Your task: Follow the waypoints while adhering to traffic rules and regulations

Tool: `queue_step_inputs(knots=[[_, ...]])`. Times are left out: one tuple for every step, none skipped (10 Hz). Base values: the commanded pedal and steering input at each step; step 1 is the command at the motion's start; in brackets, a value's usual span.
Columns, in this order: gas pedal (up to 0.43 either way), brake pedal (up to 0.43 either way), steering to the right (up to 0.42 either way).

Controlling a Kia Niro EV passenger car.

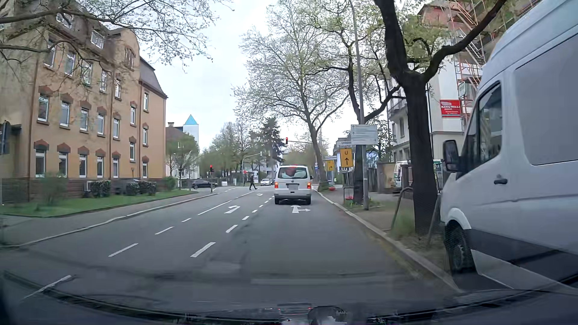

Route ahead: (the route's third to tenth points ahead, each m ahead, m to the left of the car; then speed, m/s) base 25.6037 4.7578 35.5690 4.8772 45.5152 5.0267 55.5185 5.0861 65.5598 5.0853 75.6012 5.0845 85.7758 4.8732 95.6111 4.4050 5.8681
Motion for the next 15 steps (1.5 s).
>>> queue_step_inputs(knots=[[0.0, 0.152, 0.004], [0.0, 0.152, 0.003], [0.0, 0.152, 0.002], [0.0, 0.152, 0.002], [0.0, 0.152, 0.002], [0.0, 0.152, 0.0], [0.0, 0.152, -0.006], [0.0, 0.152, -0.009], [0.0, 0.146, -0.007], [0.0, 0.122, -0.003], [0.0, 0.079, -0.004], [0.0, 0.055, -0.005], [0.0, 0.055, -0.005], [0.0, 0.049, -0.005], [0.0, 0.067, -0.005]])
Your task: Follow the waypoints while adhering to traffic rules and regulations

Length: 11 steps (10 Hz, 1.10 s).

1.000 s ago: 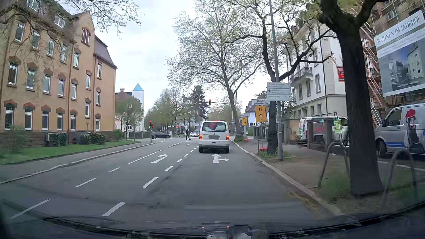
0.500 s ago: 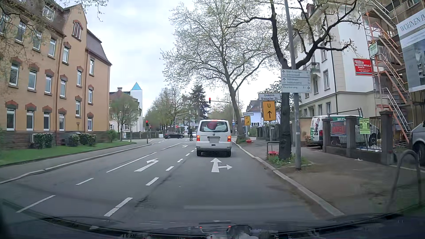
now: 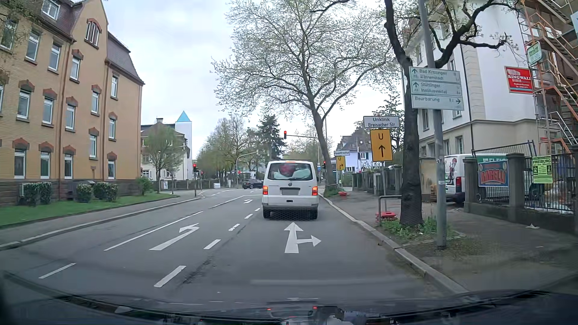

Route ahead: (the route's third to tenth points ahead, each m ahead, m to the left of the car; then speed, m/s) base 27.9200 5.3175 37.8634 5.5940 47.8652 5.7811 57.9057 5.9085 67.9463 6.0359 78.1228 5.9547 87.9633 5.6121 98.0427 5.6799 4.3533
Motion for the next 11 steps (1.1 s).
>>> queue_step_inputs(knots=[[0.0, 0.091, -0.005], [0.0, 0.104, -0.005], [0.0, 0.116, -0.006], [0.0, 0.128, -0.007], [0.0, 0.14, -0.007], [0.0, 0.152, -0.007], [0.0, 0.152, -0.006], [0.0, 0.165, -0.005], [0.0, 0.177, -0.003], [0.0, 0.183, -0.003], [0.0, 0.189, -0.003]])
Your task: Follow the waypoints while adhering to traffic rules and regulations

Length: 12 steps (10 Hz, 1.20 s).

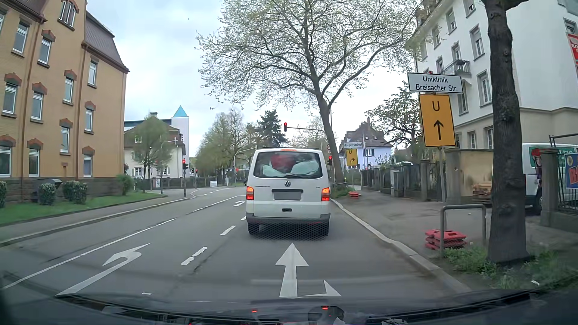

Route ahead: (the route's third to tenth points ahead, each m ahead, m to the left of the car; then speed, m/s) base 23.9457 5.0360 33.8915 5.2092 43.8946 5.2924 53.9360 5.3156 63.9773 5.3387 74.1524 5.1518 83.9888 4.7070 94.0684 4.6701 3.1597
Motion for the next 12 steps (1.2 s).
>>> queue_step_inputs(knots=[[0.0, 0.189, -0.001], [0.0, 0.183, 0.0], [0.0, 0.171, 0.001], [0.0, 0.177, 0.001], [0.0, 0.189, 0.001], [0.0, 0.201, 0.001], [0.0, 0.201, 0.001], [0.0, 0.201, 0.001], [0.0, 0.207, 0.001], [0.0, 0.213, -0.002], [0.0, 0.213, -0.006], [0.0, 0.22, -0.008]])
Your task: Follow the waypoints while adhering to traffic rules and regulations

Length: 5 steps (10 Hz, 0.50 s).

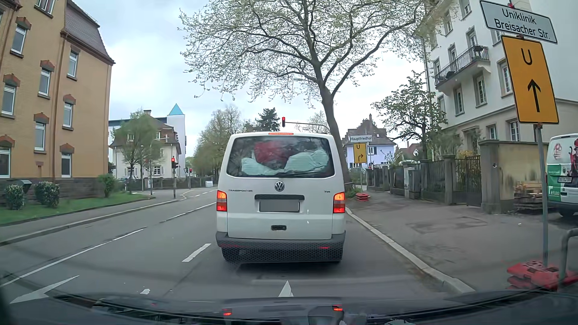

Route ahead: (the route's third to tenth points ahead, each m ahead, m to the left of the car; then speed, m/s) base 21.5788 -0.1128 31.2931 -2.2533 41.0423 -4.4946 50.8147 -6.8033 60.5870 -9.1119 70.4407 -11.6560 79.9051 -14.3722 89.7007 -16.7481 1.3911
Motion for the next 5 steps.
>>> queue_step_inputs(knots=[[0.0, 0.22, -0.009], [0.0, 0.22, -0.008], [0.0, 0.22, -0.008], [0.0, 0.22, -0.009], [0.0, 0.22, -0.01]])
